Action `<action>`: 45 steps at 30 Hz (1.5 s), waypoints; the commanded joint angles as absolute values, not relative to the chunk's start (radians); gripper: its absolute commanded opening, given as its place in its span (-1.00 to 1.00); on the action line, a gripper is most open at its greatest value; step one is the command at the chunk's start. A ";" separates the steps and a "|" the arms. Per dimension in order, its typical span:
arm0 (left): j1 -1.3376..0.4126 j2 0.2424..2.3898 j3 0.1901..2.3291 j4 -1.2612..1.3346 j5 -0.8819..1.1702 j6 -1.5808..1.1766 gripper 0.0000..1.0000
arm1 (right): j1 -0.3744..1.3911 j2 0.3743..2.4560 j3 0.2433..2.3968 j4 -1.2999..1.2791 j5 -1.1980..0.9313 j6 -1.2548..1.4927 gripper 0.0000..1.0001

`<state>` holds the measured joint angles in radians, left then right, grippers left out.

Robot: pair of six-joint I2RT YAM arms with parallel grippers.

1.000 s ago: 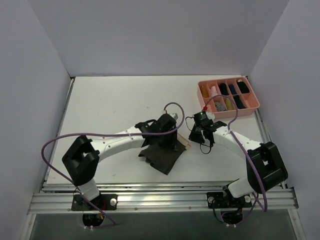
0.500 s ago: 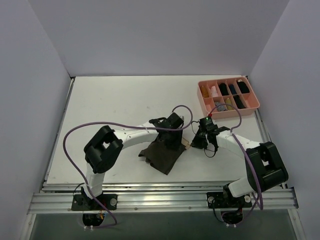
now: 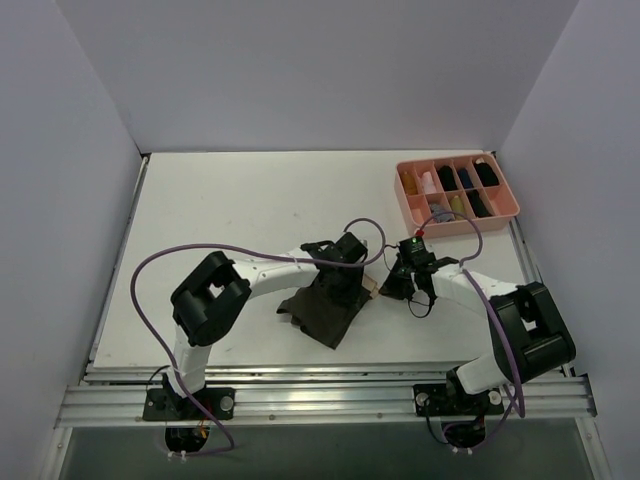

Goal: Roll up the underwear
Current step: Fold the underwear

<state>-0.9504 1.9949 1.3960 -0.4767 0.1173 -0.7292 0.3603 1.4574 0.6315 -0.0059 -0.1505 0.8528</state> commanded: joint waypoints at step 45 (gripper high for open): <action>-0.971 1.944 1.304 -0.423 0.129 -0.778 -0.95 | 0.357 1.443 0.583 0.086 -0.138 0.908 -1.00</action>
